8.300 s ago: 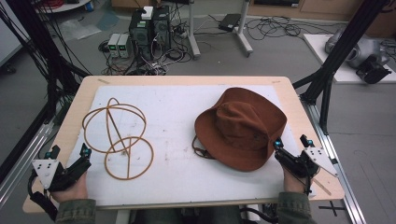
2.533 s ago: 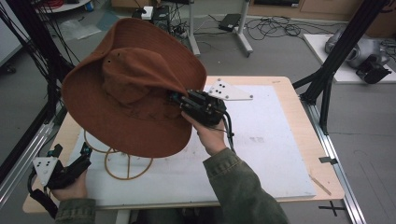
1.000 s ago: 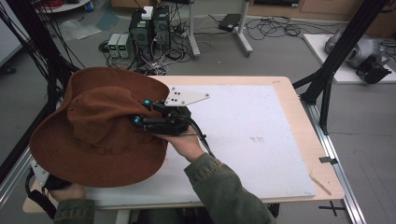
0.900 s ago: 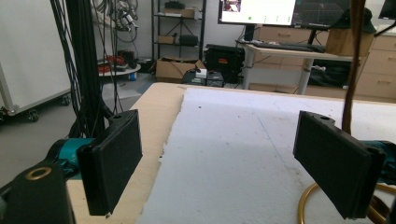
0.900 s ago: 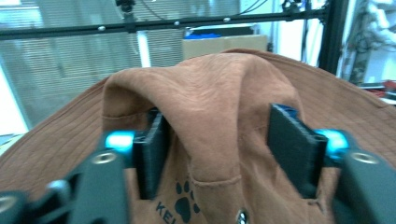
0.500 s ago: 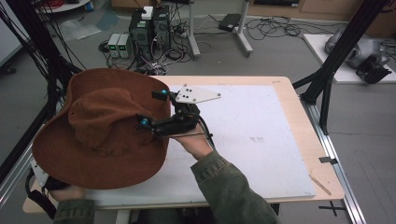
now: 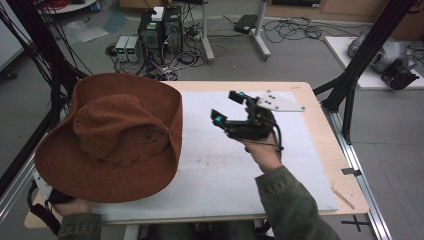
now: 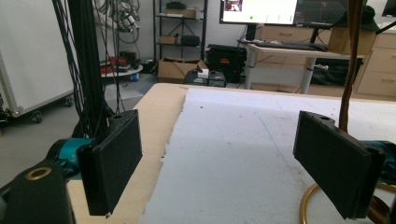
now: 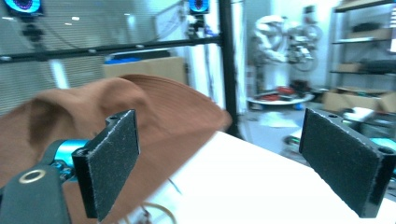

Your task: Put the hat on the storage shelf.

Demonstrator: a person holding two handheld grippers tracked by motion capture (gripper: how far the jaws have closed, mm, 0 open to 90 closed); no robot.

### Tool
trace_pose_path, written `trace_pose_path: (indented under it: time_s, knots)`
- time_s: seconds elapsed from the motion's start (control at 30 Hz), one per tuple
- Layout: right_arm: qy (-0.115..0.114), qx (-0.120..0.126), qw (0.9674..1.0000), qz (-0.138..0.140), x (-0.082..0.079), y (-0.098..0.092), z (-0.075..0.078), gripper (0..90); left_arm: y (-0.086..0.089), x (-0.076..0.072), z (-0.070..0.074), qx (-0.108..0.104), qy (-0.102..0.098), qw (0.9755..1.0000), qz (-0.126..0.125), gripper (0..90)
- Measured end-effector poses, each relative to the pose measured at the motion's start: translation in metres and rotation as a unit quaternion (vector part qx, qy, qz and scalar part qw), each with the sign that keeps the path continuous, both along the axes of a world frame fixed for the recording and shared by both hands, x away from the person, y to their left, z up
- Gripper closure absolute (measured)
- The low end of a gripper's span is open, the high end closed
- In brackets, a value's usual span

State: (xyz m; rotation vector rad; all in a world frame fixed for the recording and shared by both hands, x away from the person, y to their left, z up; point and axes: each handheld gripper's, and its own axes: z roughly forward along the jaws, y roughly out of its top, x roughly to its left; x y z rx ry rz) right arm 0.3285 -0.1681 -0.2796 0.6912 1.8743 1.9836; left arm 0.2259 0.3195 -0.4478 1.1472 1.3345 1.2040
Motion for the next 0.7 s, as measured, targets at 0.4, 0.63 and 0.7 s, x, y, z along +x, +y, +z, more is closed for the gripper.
trace_pose_path:
  time_s: [0.4, 0.63, 0.7]
  knots:
    - [0.008, -0.001, 0.9846, -0.175, -0.020, -0.108, -0.041, 11.7, -0.001, 0.000, 0.001, 0.001, -0.001, 1.0000, 0.000, 15.7]
    - [-0.010, -0.054, 0.9374, -0.344, -0.049, -0.143, -0.087, 11.8, 0.000, -0.001, 0.001, 0.002, -0.003, 1.0000, 0.007, 15.7]
    - [0.001, -0.058, 0.9242, -0.377, -0.054, -0.147, -0.099, 11.8, 0.000, 0.000, 0.000, 0.002, -0.002, 1.0000, 0.007, 15.7]
